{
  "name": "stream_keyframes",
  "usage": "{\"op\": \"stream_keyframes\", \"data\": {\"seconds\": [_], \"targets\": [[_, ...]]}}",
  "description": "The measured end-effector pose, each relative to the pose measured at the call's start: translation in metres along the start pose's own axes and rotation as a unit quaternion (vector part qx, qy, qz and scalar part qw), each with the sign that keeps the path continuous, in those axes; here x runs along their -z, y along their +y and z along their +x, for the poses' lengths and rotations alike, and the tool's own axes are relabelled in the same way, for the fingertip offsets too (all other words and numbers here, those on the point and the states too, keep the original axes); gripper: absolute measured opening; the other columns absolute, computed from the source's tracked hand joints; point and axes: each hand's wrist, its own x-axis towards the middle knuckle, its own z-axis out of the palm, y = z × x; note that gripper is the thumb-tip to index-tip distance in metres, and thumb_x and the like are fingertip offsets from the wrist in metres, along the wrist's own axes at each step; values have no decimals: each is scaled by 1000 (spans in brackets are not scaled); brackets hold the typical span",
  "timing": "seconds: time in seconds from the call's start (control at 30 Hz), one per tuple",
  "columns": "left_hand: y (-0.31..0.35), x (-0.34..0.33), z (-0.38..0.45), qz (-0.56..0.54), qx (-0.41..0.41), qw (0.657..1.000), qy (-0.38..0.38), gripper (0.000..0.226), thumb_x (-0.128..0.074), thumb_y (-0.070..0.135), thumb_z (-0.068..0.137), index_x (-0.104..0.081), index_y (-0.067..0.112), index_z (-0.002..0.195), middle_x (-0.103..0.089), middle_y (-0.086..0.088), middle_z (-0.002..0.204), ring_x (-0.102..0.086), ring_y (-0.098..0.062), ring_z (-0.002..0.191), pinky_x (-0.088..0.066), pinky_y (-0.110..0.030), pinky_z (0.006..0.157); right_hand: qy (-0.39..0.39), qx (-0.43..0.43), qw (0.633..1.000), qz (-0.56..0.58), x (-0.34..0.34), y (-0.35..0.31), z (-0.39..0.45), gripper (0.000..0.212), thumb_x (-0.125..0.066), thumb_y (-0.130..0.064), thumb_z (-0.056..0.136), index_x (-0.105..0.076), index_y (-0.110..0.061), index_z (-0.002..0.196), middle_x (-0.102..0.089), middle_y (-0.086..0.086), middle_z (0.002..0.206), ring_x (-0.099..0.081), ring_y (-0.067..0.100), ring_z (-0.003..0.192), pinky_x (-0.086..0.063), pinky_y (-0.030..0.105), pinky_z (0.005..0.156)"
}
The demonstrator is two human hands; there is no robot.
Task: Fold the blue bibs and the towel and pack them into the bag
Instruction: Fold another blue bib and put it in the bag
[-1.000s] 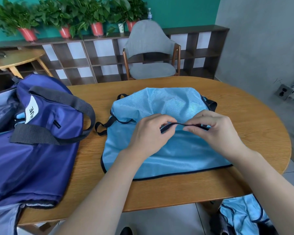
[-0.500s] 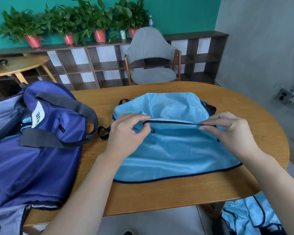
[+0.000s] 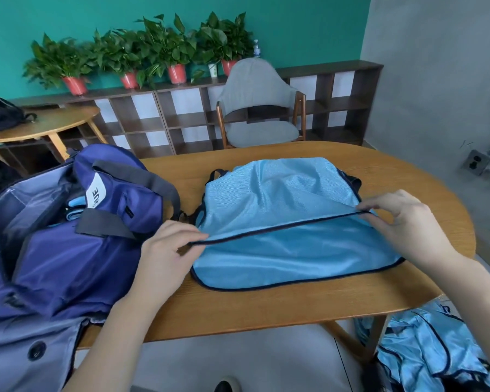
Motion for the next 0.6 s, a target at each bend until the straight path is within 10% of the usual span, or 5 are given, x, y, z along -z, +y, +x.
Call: {"op": "stream_keyframes", "data": {"seconds": [0.2,0.4,0.6], "targets": [[2,3,-24,-1,23,994,-109,29,-69,46,91,-82,21,97,-72,18,96,-64,0,95,-50,-21,89,48,-24,998,32,10,-8,-22,25,-70,11,83,-62,-12,91,-67,3,97,-61,17,92,-45,17,89],[17,0,-37,-3,69,993,-98,22,-70,14,94,-67,34,104,-70,23,98,-66,-3,92,-50,-20,83,-15,67,998,12,13,3,-48,46,-68,28,69,-74,-18,71,-67,-6,94,-55,9,93,-41,21,89],[15,-3,-47,11,-10,994,-109,37,-65,-10,87,-79,25,90,-69,18,105,-63,-2,103,-52,-38,92,-120,12,990,71,19,0,-73,20,-67,-26,91,-71,-44,100,-62,-22,110,-54,-2,109,-41,23,93]]}}
